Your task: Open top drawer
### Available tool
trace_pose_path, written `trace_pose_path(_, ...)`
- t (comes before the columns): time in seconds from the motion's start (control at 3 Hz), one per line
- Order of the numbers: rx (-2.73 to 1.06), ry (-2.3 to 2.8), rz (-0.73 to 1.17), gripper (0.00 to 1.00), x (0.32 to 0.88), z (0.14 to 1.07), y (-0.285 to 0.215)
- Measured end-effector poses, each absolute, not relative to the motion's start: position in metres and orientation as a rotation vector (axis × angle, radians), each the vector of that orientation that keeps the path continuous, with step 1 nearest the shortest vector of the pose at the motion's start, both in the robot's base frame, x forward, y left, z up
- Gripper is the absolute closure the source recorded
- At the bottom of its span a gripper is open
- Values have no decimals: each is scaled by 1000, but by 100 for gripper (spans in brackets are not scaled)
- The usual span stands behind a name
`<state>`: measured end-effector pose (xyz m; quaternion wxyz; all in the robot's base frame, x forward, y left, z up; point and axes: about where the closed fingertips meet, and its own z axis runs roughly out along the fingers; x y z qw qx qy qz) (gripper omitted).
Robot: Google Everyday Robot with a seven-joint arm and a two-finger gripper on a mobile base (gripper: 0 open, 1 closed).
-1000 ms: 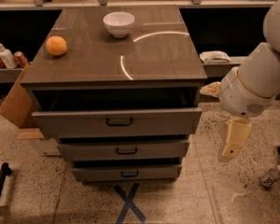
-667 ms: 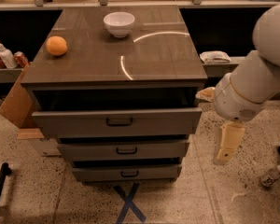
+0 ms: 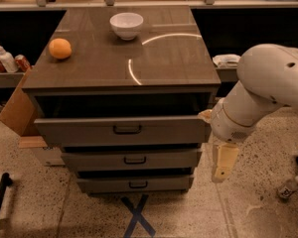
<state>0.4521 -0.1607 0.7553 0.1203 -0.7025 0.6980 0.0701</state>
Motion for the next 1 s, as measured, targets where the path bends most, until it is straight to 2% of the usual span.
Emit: trace_pose_path(1.0,-2004,1986,128,0,501,716,-153)
